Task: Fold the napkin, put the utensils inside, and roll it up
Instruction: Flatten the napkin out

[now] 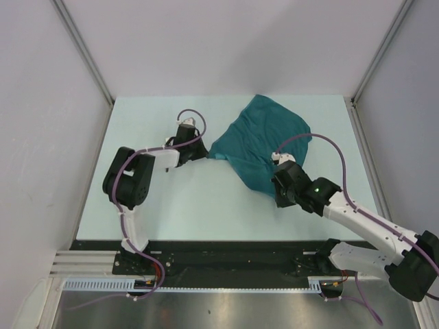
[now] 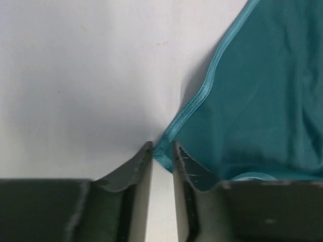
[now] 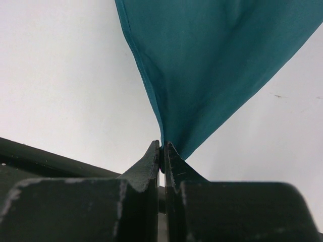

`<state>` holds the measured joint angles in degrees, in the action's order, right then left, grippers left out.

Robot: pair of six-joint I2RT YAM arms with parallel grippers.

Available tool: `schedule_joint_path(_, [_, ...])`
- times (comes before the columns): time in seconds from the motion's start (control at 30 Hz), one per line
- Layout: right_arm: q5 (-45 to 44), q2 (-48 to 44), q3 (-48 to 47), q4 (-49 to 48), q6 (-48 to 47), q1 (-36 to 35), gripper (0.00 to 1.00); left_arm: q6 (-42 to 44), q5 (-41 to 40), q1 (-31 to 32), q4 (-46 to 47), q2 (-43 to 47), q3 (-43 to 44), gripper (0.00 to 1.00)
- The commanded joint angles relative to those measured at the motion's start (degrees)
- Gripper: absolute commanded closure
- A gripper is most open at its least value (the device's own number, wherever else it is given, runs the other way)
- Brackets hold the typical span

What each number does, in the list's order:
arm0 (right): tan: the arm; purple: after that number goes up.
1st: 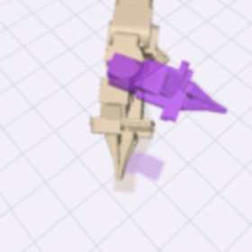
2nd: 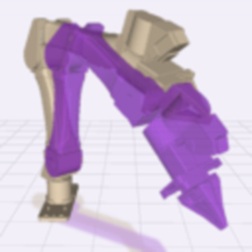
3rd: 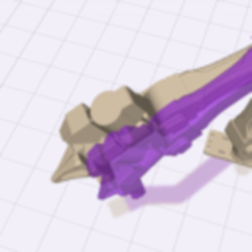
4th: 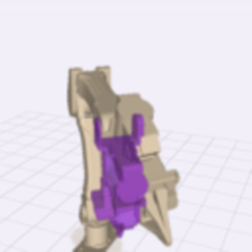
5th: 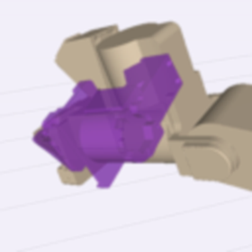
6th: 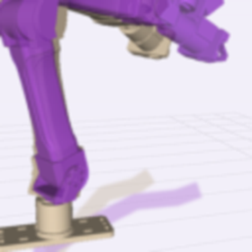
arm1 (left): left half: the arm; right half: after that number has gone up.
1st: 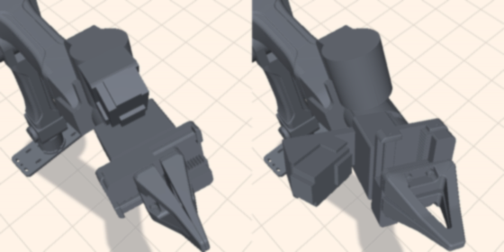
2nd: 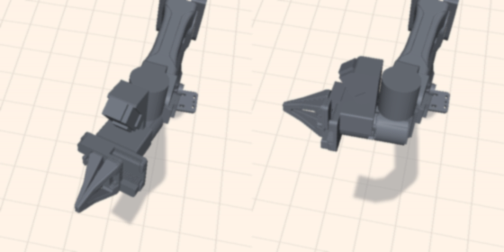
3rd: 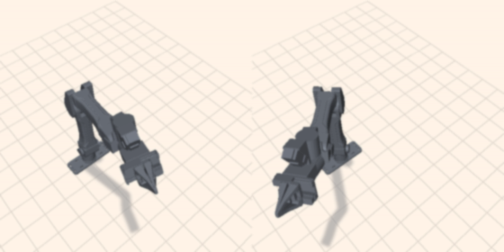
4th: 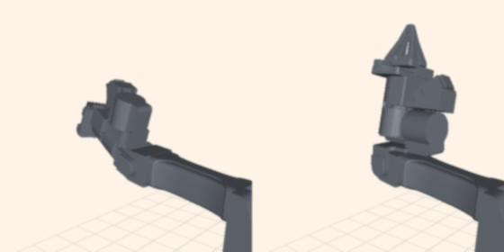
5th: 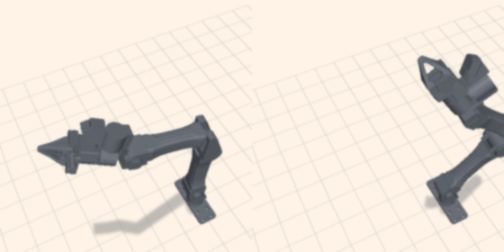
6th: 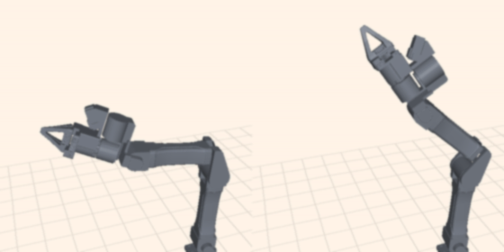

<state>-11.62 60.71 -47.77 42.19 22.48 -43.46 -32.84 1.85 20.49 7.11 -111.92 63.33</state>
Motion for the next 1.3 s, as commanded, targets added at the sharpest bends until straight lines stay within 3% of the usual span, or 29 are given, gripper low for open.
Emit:
schedule_joint_path(0.0, [-1.48, -2.08, -1.01, 0.08, 0.9, -0.31, 1.0, 1.29, 2.72, 1.66, -8.96, -3.13, 0.13, 0.79])
schedule_joint_path(0.03, [-1.48, -2.35, -1.1, 0.25, 0.99, -0.31, 1.0, 1.2, 3.07, 1.66, -9.05, -3.22, 0.13, 0.9])
schedule_joint_path(0.13, [-1.57, -3.05, -1.1, 0.26, 1.07, -0.31, 1.0, 1.55, 3.86, 1.66, -9.22, -3.48, 0.48, 1.0])
schedule_joint_path(0.47, [-4.38, -4.63, -3.03, 0.78, 1.34, -0.31, 1.0, 1.11, 7.64, 1.66, -5.0, 2.49, -1.45, 1.0])
schedule_joint_path(0.63, [-4.99, -4.81, -2.68, 1.4, 1.6, -0.22, 1.0, 8.04, 10.02, 1.92, -6.67, 4.17, -0.32, 0.99])
schedule_joint_path(0.67, [-4.91, -4.55, -2.59, 1.49, 1.69, -0.31, 1.0, 9.1, 8.89, 1.92, -8.24, 4.08, 0.04, 0.94])
schedule_joint_path(0.7, [-4.91, -4.55, -2.42, 1.31, 1.78, -0.22, 1.0, 11.11, 8.44, 1.92, -10.08, 3.82, 0.47, 0.74])
schedule_joint_path(0.8, [-4.64, -4.28, -2.15, 0.79, 1.87, -0.22, 1.0, 12.45, 7.47, 1.92, -10.98, 4.16, 0.66, 0.51])
schedule_joint_path(0.87, [-4.64, -4.19, -2.07, 0.61, 1.95, -0.22, 1.0, 11.93, 7.64, 1.92, -10.11, 5.57, -0.75, 0.41])
schedule_joint_path(1.07, [-4.73, -4.02, -2.07, 0.87, 1.86, -0.22, 1.0, 12.01, 4.75, 2.45, -7.29, 8.82, -4.7, 0.27])
schedule_joint_path(1.13, [-4.73, -4.02, -1.8, 0.87, 1.87, -0.13, 1.0, 11.22, 6.41, 2.45, -7.38, 8.39, -4.88, 0.26])
schedule_joint_path(1.27, [-4.82, -3.67, -1.71, 0.78, 1.95, -0.13, 1.0, 5.88, 11.06, 2.45, 1.03, 7.07, -6.64, 0.24])
